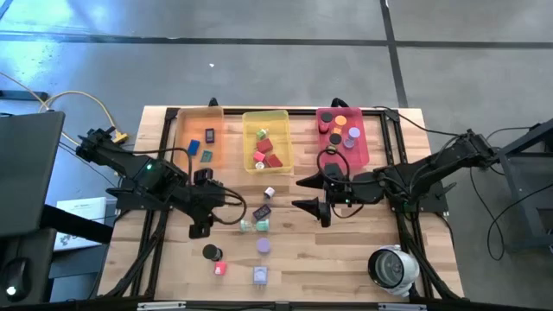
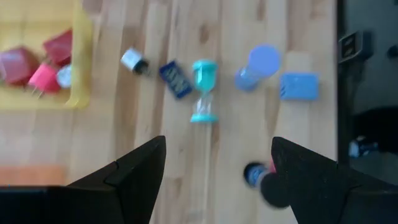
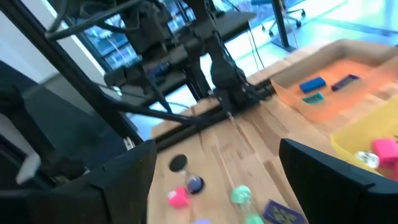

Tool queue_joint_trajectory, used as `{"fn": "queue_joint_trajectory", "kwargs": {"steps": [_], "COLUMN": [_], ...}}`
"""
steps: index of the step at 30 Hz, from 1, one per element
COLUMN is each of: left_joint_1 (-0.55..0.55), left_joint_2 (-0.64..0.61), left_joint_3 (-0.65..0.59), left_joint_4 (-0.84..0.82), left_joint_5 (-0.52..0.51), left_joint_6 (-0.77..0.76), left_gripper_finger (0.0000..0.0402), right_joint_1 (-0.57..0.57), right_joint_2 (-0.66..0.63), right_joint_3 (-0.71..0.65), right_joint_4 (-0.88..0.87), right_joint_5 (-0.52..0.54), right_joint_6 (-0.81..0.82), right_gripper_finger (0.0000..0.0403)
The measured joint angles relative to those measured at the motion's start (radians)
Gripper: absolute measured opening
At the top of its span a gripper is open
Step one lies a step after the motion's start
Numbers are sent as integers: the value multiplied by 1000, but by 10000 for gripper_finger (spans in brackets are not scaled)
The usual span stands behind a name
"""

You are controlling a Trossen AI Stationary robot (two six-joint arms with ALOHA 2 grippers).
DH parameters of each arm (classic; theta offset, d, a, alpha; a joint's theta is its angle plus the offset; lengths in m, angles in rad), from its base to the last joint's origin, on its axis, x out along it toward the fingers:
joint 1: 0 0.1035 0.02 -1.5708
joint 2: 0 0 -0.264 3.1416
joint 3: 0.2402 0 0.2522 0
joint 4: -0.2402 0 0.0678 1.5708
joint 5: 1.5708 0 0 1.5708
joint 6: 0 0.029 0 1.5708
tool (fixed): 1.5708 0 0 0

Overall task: Pick & Place Office items
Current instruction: Put the light blue sand timer into the pink bin

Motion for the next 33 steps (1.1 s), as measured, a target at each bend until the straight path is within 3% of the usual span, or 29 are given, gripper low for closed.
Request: {"fn": "queue_joint_trajectory", "kwargs": {"steps": [7,14,18,27,33], "left_joint_1": [-84,-126,-125,-88,-67], "left_joint_2": [0,22,46,132,207], "left_joint_3": [0,-2,-2,-2,-3], "left_joint_4": [147,216,258,251,227], "left_joint_5": [-63,-103,-97,-113,-118], "left_joint_6": [-1,7,-29,146,159], "left_gripper_finger": [285,285,285,285,285], "right_joint_1": [64,123,152,164,164], "right_joint_2": [13,37,61,63,62], "right_joint_3": [0,0,0,0,0], "right_joint_4": [101,103,101,93,89], "right_joint_5": [73,83,77,63,-6], "right_joint_6": [-2,35,33,18,-57], "right_gripper_finger": [330,330,330,330,330]}}
